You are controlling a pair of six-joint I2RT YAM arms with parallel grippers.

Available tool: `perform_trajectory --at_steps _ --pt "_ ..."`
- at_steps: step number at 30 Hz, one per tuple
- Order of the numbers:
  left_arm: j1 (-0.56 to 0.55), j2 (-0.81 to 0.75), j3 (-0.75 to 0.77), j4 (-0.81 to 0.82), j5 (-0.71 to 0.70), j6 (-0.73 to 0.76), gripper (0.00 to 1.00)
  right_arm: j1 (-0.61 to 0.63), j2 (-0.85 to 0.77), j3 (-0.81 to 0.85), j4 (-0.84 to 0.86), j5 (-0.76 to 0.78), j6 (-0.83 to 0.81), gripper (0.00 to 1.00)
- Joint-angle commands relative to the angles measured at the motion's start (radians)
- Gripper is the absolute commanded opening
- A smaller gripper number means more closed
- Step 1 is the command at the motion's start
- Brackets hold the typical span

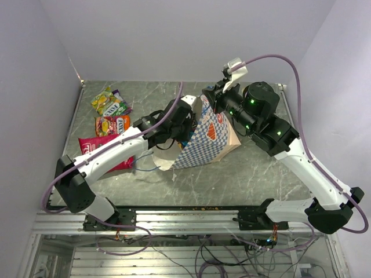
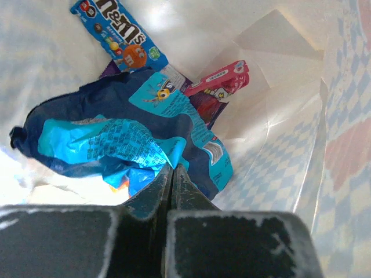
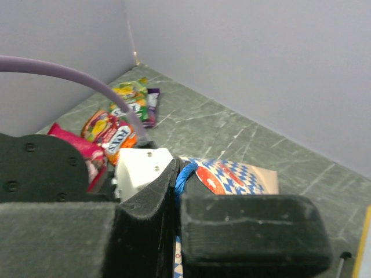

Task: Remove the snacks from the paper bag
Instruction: Take out the snack from the paper bag.

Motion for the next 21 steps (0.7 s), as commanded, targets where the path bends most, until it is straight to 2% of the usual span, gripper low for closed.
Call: perform_trajectory --at_steps 1,6,11,17,21 --pt "0.006 -0.102 0.090 0.028 -0.033 -0.014 0.07 0.006 -0.016 0.055 0.004 0.148 -0.048 0.00" --pt "0.006 -0.131 0.075 -0.001 -0.050 -0.029 0.07 0.000 -0.025 0.044 -0.007 0.266 -0.045 0.00" --pt "0.007 -0.148 0.088 -0.006 -0.006 -0.063 0.07 -0.009 -0.015 0.039 -0.016 0.290 -0.050 0.00" --pt "0.009 -0.079 0.306 -0.188 -0.033 -0.087 0.07 -0.017 -0.015 0.028 -0.015 0.284 -0.056 0.00" --pt "0.010 -0.065 0.399 -0.218 0.004 -0.109 0.07 -0.023 -0.004 0.039 -0.030 0.285 -0.058 0.00"
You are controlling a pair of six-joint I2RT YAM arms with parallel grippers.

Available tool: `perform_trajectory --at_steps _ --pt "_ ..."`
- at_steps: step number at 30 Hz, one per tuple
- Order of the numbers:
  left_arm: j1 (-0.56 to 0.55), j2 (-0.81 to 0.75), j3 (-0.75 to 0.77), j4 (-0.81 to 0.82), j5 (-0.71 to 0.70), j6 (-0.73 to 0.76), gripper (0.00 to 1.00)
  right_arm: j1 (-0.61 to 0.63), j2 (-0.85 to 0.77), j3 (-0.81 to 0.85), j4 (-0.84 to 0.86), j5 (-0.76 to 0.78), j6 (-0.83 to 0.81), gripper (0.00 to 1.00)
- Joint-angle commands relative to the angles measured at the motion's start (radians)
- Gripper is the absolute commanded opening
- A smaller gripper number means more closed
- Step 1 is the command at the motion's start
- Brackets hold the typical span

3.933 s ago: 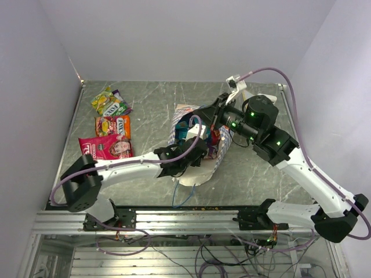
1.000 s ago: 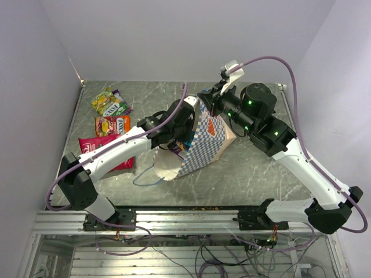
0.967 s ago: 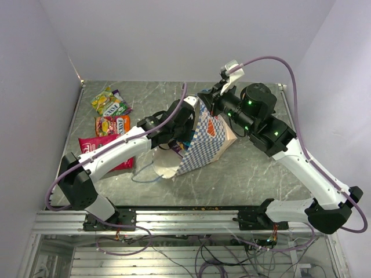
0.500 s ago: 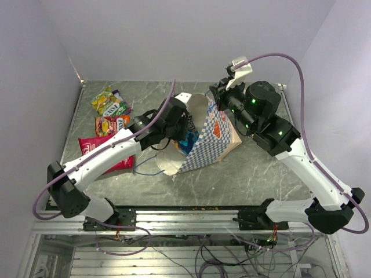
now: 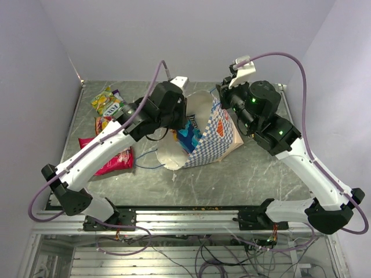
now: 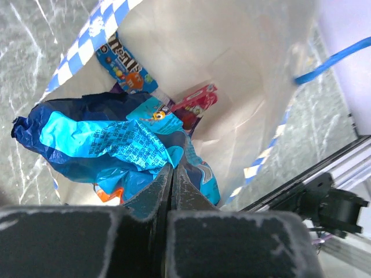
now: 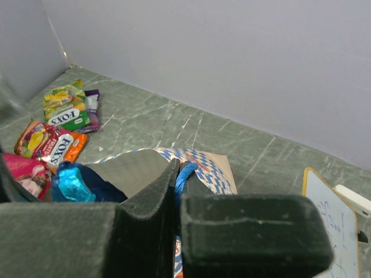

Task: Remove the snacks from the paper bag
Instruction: Take out the snack from the paper bag, then place the snack at the center of the board.

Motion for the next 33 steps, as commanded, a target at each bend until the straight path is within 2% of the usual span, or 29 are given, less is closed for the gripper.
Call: perform_trajectory --at_steps 1,7,13,21,26,28,31,33 --pt "0.008 -0.017 0.142 0.030 0.028 -0.048 0.07 -0.011 0.001 0.020 0.004 0.027 -0.016 0.00" --pt "0.018 -0.016 0.290 -0.070 -0.022 -0.050 0.07 -0.021 0.015 0.030 0.000 0.071 -0.025 0.00" --pt "0.097 -0.017 0.442 -0.158 -0.042 -0.077 0.07 -0.046 0.022 0.015 0.007 0.040 -0.030 0.00" --pt "0.133 -0.036 0.539 -0.285 -0.306 -0.119 0.07 -0.086 0.028 0.007 0.001 -0.029 -0.019 0.00" --pt "0.173 -0.050 0.553 -0.326 -0.428 -0.115 0.07 -0.103 0.028 0.005 -0.010 -0.065 -0.013 0.00" --pt "0.224 -0.055 0.536 -0.361 -0.441 -0.139 0.07 -0.108 0.019 -0.005 -0.003 -0.073 -0.012 0.00" --pt "0.347 -0.085 0.435 -0.326 -0.350 -0.146 0.07 -0.113 0.008 -0.017 0.004 -0.092 -0.014 0.00" --pt "0.478 -0.109 0.327 -0.289 -0.251 -0.161 0.07 -0.114 0.000 -0.027 0.009 -0.100 -0.017 0.00"
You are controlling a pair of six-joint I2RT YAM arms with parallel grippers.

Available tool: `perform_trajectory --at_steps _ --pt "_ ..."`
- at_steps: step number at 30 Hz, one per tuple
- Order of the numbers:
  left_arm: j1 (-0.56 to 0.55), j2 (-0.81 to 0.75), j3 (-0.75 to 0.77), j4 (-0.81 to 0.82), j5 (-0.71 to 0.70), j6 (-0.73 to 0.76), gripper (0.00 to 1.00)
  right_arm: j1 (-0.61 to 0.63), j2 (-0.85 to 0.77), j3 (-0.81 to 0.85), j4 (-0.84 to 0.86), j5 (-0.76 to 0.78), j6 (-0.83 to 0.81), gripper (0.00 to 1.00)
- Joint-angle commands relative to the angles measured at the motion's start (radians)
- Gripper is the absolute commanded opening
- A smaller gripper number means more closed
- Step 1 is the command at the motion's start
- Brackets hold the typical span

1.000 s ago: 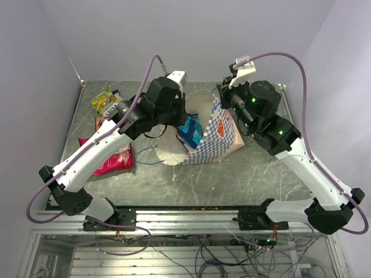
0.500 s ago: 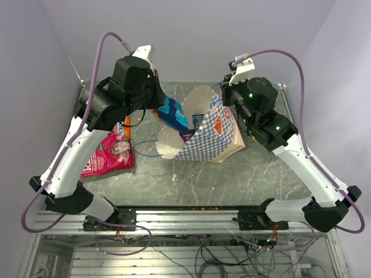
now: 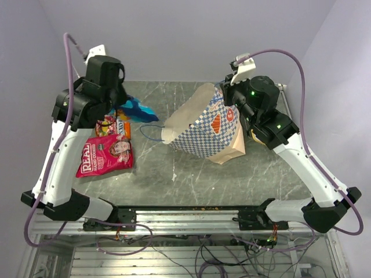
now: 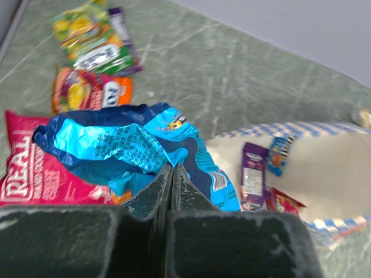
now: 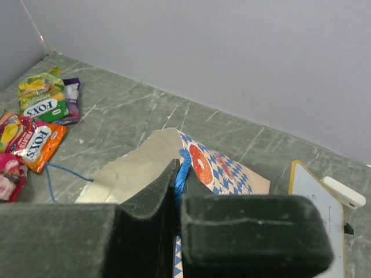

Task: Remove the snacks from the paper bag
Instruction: Place the snack at the center of the board.

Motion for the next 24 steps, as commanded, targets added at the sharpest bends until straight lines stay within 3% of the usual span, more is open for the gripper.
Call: perform_trajectory --at_steps 1,5,10,19,24 --pt "0.231 -0.082 -0.162 0.148 0.124 -0.042 0.07 -0.010 -0.034 -0.022 0.020 -0.030 -0.004 0.00" --pt "0.438 -0.130 -0.365 0.266 0.301 -0.078 0.07 -0.018 -0.029 -0.027 0.030 -0.041 -0.001 0.00" --pt "0.610 -0.143 -0.520 0.369 0.432 -0.115 0.07 -0.019 -0.023 -0.015 0.034 -0.066 0.011 0.00" --pt "0.723 -0.159 -0.714 0.498 0.446 -0.122 0.07 -0.018 -0.017 -0.021 0.031 -0.085 0.025 0.00" --pt "0.732 -0.180 -0.786 0.543 0.394 -0.179 0.07 -0.011 -0.009 -0.013 0.029 -0.102 0.038 0.00"
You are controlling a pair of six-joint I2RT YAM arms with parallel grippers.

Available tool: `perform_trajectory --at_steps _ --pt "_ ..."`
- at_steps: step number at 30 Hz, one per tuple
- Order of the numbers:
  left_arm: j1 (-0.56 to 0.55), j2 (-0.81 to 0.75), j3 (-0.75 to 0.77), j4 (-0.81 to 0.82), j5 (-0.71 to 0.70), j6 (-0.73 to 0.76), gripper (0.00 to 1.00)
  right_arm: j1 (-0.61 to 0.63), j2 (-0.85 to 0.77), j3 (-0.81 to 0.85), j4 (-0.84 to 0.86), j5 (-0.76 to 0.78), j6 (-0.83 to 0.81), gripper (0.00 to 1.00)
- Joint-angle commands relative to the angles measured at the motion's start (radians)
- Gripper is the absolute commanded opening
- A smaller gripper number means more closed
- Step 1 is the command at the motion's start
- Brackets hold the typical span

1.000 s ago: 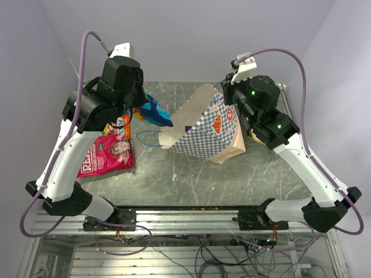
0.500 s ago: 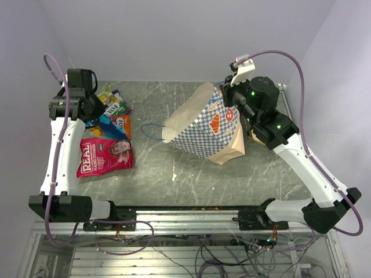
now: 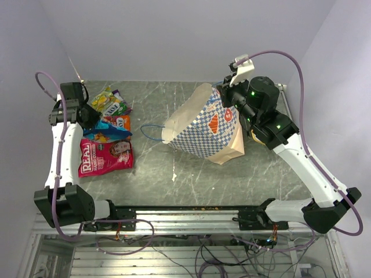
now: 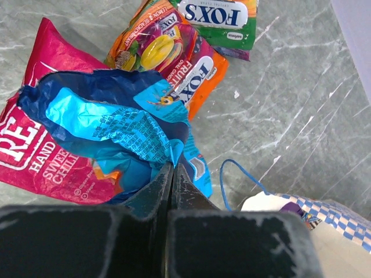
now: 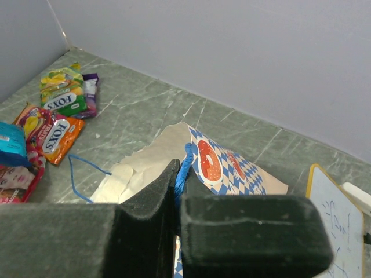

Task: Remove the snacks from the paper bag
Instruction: Place the snack at the center of the board.

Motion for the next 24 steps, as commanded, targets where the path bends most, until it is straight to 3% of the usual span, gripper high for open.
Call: perform_trajectory --at_steps 1,6,16,24 --pt "0.016 -0.092 -0.051 0.178 -0.040 -0.080 0.07 0.006 0.000 0.013 0.023 -0.023 0.017 0.00" --pt "0.015 -0.202 -0.197 0.243 -0.134 -0.130 0.07 0.015 0.003 0.013 0.023 -0.030 0.022 0.00" --pt "0.015 -0.434 -0.595 0.341 -0.020 -0.373 0.07 0.015 -0.018 -0.014 0.024 -0.042 0.030 0.00" --pt "0.015 -0.541 -0.744 0.204 -0.018 -0.487 0.07 0.015 -0.027 -0.031 0.035 -0.047 0.034 0.00"
